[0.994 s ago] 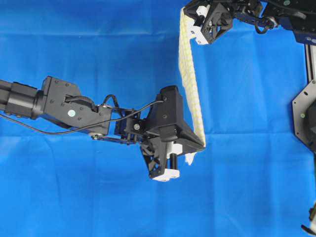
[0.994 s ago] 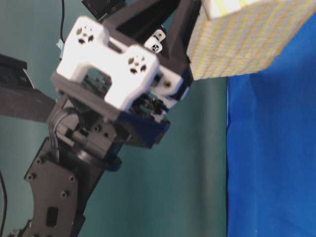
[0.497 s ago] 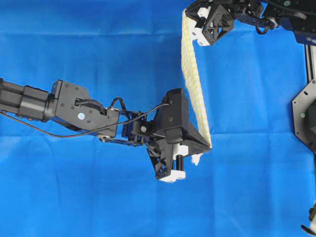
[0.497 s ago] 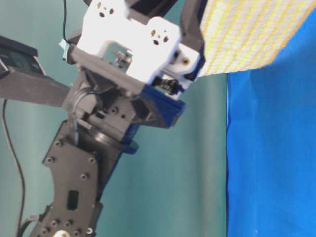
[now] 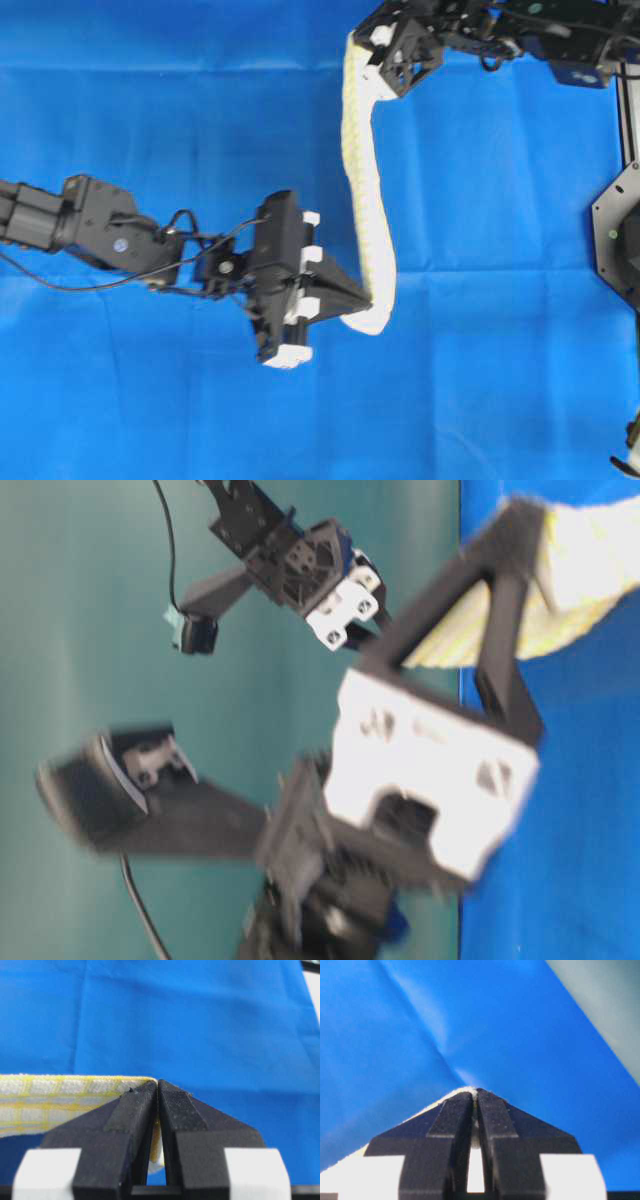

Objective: Fold the yellow towel.
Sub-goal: 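Lay the strip down vertically on the table, then release the strip and raise both grippers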

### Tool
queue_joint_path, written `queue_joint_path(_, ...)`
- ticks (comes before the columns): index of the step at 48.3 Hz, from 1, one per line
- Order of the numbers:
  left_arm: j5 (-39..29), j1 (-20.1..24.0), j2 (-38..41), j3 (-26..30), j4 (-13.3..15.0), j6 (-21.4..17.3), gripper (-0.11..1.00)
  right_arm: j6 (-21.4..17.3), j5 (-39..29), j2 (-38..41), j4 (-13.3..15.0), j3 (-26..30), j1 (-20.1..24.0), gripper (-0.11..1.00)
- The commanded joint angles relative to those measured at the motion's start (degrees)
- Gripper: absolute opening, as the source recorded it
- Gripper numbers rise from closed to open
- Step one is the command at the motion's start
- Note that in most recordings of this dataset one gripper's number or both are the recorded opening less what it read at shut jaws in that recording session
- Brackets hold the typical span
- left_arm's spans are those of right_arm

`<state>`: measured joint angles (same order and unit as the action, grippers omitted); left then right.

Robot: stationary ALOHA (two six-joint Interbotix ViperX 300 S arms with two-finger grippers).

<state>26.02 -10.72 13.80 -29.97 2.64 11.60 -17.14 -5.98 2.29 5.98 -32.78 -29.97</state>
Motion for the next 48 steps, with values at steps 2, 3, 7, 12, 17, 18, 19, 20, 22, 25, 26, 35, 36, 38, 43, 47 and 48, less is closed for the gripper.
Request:
queue_joint_path(2, 2.64, -3.52, -3.43, -2.46, -0.18, -0.09, 0.01, 0.00, 0.35, 1.14, 0.26, 3.87, 0.35, 0.02)
queue_joint_path(3, 2.72, -3.69, -3.60, -2.99, -0.18, -0.09, 0.01, 0.00, 0.35, 1.58, 0.26, 4.22, 0.62, 0.02)
queue_joint_path(7, 2.90, -4.22, -4.31, -4.75, -0.18, -0.09, 0.01, 0.00, 0.26, 2.81, 0.26, 5.54, 1.41, 0.02)
queue_joint_path(12, 2.90, -5.01, -5.19, -6.68, -0.09, -0.09, 0.01, 0.00, 0.26, 3.96, 0.26, 6.77, 2.20, 0.02)
queue_joint_path(17, 2.55, -5.45, -5.89, -8.44, -0.18, -0.09, 0.01, 0.18, 0.26, 4.75, 0.26, 7.56, 2.90, 0.02)
queue_joint_path(18, 2.55, -5.45, -5.98, -8.70, -0.18, -0.09, 0.01, 0.26, 0.26, 4.92, 0.26, 7.73, 2.99, 0.02)
queue_joint_path(19, 2.55, -5.45, -6.06, -8.96, -0.09, -0.09, 0.01, 0.26, 0.26, 5.10, 0.26, 7.82, 3.08, 0.02)
queue_joint_path(20, 2.46, -5.45, -6.15, -9.23, -0.09, 0.00, 0.01, 0.35, 0.26, 5.27, 0.35, 8.00, 3.16, 0.02)
queue_joint_path(22, 2.29, -5.45, -6.42, -9.67, -0.09, 0.00, 0.01, 0.35, 0.26, 5.63, 0.53, 8.17, 3.43, 0.02)
queue_joint_path(25, 1.67, -5.54, -6.42, -9.76, 0.00, 0.09, 0.01, 0.53, 0.26, 5.98, 0.88, 8.44, 3.60, 0.02)
queue_joint_path(26, 1.41, -5.45, -6.42, -9.76, 0.00, 0.09, 0.01, 0.62, 0.26, 6.06, 0.97, 8.44, 3.52, 0.02)
queue_joint_path(35, -1.41, -5.19, -5.80, -8.53, 0.26, 0.18, 0.01, 1.23, 0.35, 6.59, 1.14, 8.44, 3.96, 0.02)
queue_joint_path(36, -1.67, -5.10, -5.71, -8.35, 0.26, 0.18, 0.02, 1.32, 0.44, 6.59, 1.14, 8.35, 4.04, 0.02)
queue_joint_path(38, -2.02, -5.01, -5.62, -8.17, 0.35, 0.35, 0.02, 1.32, 0.53, 6.59, 1.23, 8.44, 4.22, 0.03)
queue_joint_path(43, -2.72, -4.75, -5.54, -7.82, 0.35, 0.70, 0.08, 1.93, 0.70, 6.68, 1.32, 8.53, 4.83, 0.05)
queue_joint_path(47, -2.90, -4.75, -5.62, -7.73, 0.35, 0.79, 0.27, 2.46, 1.14, 6.59, 1.41, 8.53, 5.10, 0.18)
queue_joint_path(48, -3.08, -4.66, -5.71, -7.73, 0.35, 0.79, 0.34, 2.64, 1.14, 6.59, 1.41, 8.53, 5.19, 0.23)
